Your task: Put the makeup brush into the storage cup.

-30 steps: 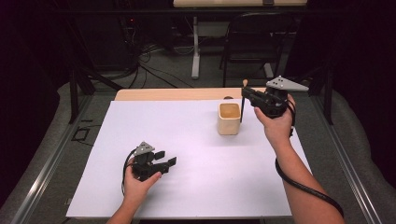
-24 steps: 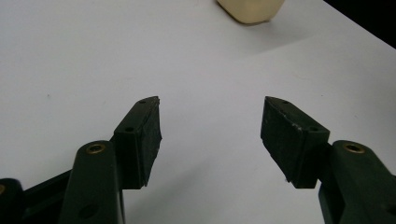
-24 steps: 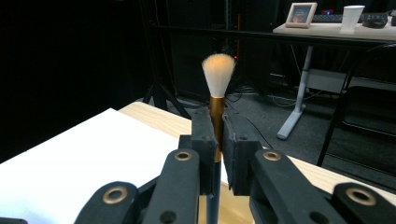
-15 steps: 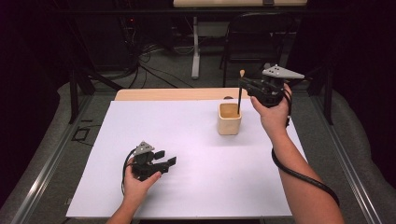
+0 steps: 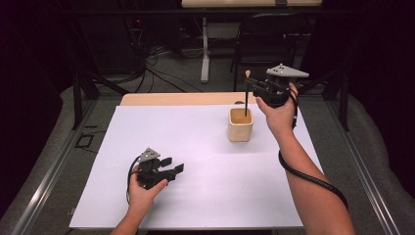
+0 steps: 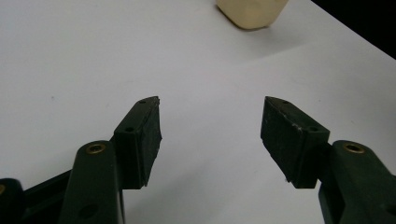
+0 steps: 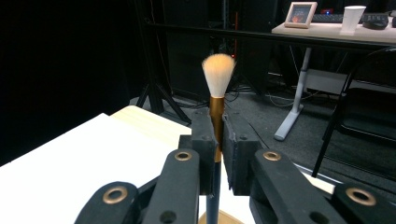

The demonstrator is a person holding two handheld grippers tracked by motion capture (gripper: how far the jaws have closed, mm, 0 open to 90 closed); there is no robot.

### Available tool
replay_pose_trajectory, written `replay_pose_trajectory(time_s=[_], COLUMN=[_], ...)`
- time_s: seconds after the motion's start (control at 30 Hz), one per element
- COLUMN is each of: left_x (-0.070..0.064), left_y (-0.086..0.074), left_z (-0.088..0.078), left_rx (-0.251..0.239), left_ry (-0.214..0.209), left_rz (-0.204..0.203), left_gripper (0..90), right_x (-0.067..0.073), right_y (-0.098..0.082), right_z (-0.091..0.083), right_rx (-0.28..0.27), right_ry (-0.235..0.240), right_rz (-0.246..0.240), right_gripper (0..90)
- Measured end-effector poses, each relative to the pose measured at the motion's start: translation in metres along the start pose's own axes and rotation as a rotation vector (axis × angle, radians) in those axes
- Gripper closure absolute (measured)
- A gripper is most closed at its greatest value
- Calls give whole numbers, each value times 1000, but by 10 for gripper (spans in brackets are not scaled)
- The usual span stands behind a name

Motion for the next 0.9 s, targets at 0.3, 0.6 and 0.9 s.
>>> replay_pose_trajectory(time_s=[0.3, 0.6, 0.9], left_x=[3, 9, 12], left_y=[-3, -8, -9], left_z=[-6, -14, -16], left_rx=[-6, 3, -7], left_ry=[9, 35, 40], left_rz=[-13, -24, -31], left_gripper=[382, 382, 382], right_x=[-2, -2, -3], right_y=[-3, -7, -13], right_z=[16, 29, 38], right_rx=[8, 20, 19], right_ry=[2, -4, -7], right_rz=[6, -17, -24], right_gripper=[839, 840, 840])
Point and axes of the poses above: each handheld gripper's, and its own axes: z roughly forward along the jaws, y roughly out of its top, x roughly to its left, the point moved 6 cm from there along z, roughly forward along the jaws
